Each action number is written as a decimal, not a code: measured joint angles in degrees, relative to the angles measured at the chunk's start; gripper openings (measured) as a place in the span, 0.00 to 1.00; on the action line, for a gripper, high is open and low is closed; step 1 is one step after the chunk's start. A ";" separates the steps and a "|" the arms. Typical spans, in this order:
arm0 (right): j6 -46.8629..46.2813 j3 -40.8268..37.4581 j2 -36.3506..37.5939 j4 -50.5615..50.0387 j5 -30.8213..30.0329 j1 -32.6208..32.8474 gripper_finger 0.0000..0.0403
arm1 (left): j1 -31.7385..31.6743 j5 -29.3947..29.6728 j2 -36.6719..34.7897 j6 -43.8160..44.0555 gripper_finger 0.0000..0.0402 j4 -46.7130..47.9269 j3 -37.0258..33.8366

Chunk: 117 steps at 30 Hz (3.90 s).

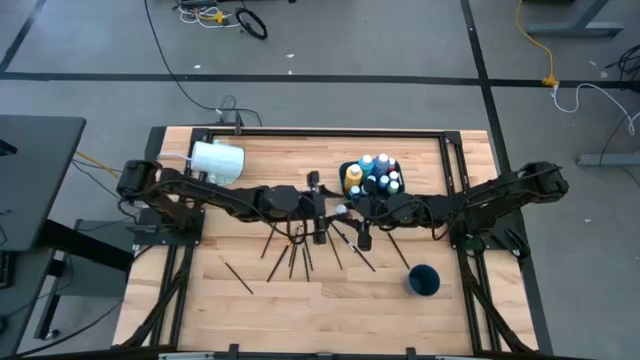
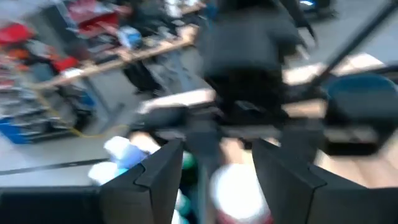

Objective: Pick & Place Paint Supplies
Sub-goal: Put the small red paint bottle into the bin

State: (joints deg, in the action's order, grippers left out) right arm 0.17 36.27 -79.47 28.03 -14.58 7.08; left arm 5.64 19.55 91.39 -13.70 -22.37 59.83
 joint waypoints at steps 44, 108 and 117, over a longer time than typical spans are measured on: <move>0.28 -0.02 7.31 5.42 -6.90 2.46 0.39 | -4.74 -17.03 5.47 13.69 0.62 -21.48 -9.79; 7.43 -0.02 1.86 17.45 -2.57 1.33 0.52 | -5.11 -17.20 5.45 15.18 0.39 -11.10 -7.50; 7.45 -0.02 3.86 15.61 -4.48 2.31 0.40 | -5.02 -14.91 5.45 14.48 0.40 -10.59 -7.50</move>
State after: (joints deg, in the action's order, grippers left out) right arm 7.61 36.25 -75.61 43.64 -19.06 9.38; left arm 0.62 4.64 96.84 0.78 -32.96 52.34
